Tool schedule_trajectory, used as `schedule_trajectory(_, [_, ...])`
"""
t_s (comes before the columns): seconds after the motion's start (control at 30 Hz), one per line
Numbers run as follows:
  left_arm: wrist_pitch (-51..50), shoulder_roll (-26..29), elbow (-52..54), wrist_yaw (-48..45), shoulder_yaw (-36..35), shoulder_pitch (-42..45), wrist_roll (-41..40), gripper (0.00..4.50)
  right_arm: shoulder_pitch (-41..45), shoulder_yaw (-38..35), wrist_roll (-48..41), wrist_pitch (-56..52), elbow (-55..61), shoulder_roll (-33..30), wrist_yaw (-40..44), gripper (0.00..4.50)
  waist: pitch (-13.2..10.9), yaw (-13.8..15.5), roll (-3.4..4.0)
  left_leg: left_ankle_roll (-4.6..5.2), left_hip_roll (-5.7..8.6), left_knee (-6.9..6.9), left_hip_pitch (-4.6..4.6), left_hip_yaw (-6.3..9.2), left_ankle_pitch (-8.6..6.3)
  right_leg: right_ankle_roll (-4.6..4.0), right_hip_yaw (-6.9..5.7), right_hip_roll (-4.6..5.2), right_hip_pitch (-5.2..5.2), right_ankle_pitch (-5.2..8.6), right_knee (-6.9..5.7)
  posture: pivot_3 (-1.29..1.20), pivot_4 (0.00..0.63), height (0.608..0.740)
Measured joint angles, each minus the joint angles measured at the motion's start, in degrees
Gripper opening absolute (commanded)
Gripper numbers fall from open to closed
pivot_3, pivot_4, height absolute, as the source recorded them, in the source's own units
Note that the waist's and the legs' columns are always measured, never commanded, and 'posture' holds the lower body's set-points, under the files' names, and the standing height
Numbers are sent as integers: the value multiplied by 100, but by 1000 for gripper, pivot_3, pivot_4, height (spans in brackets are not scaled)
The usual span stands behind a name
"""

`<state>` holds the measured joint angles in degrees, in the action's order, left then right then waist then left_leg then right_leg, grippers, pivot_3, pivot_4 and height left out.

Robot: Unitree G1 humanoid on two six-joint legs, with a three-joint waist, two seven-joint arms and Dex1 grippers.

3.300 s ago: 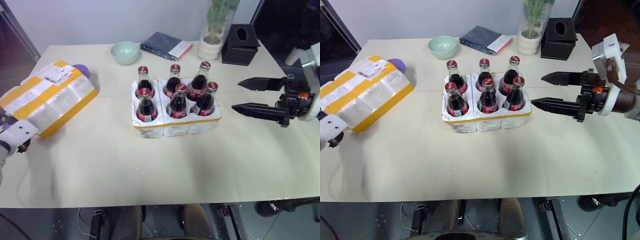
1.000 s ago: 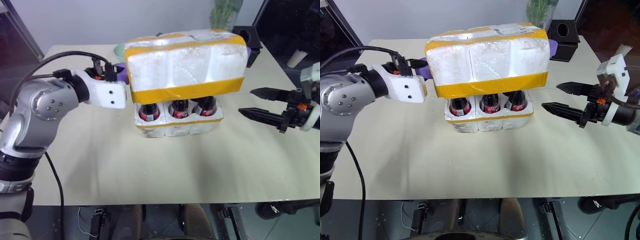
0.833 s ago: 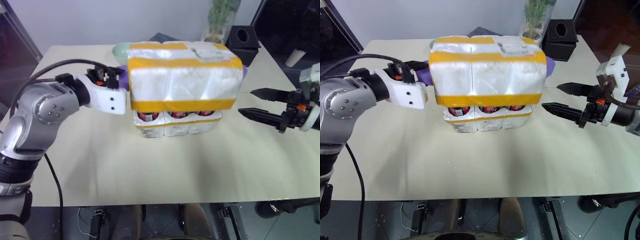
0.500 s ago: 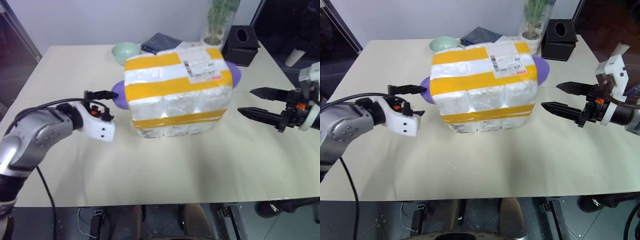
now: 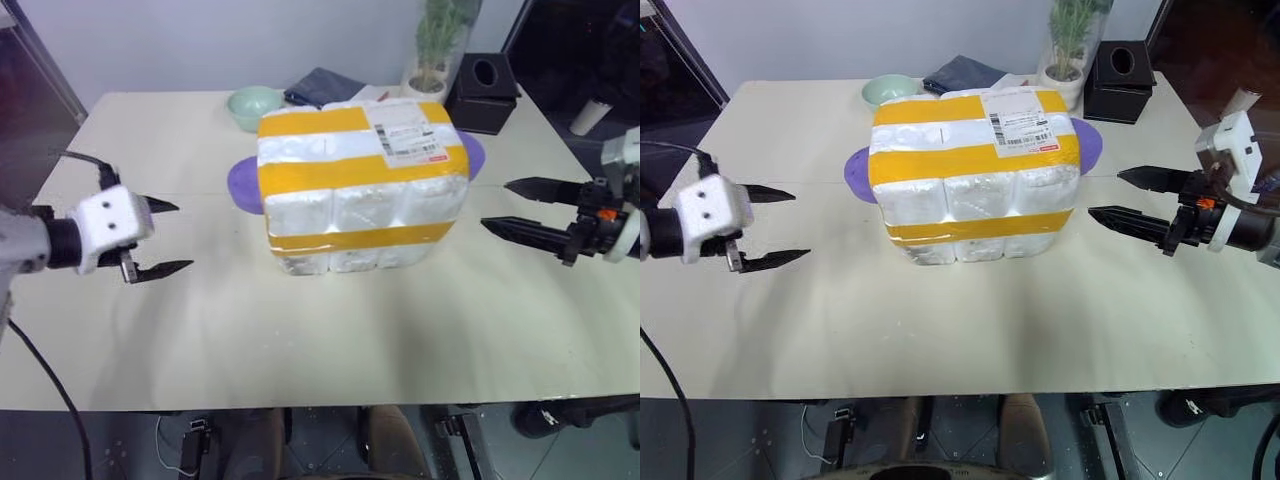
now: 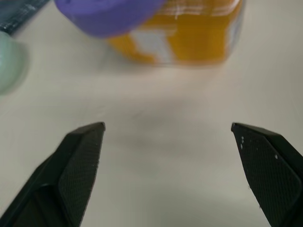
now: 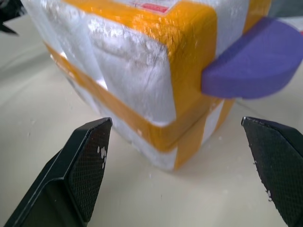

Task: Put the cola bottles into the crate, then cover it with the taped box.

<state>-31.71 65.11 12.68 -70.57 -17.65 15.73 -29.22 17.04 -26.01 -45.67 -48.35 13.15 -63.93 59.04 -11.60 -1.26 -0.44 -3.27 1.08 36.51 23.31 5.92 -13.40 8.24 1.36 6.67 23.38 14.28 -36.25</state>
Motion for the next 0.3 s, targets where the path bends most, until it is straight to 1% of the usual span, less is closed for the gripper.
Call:
schedule_trajectory(0.07, [-1219,214,-243,-340,-325,274,-1067,4469,-11,-7,-8,-1,-27,-121,181,4500,0,-30,-1,0,-3,-3,-1,4,0,0,-1,-5,3,1,-5,0,150,740])
schedule_trajectory(0.13, [-1935,490,-490,-634,-567,435,-1678,4469,-51,-29,-23,-4,-81,-218,361,4500,0,-83,0,0,-2,-5,-1,3,0,1,0,-5,2,2,-4,0,150,740])
schedule_trajectory(0.2, [-2248,666,-629,-908,-680,459,-1966,4469,-138,-122,-29,-4,-127,-276,582,4500,0,-108,2,0,-2,-6,-3,1,0,1,0,-3,0,3,-2,0,150,740])
schedule_trajectory(0.3, [-2318,659,-731,-979,-590,501,-2027,4469,-242,-162,-22,1,-150,-363,825,4500,0,-116,2,0,-2,-6,-4,3,0,0,0,-5,0,3,-3,0,150,740])
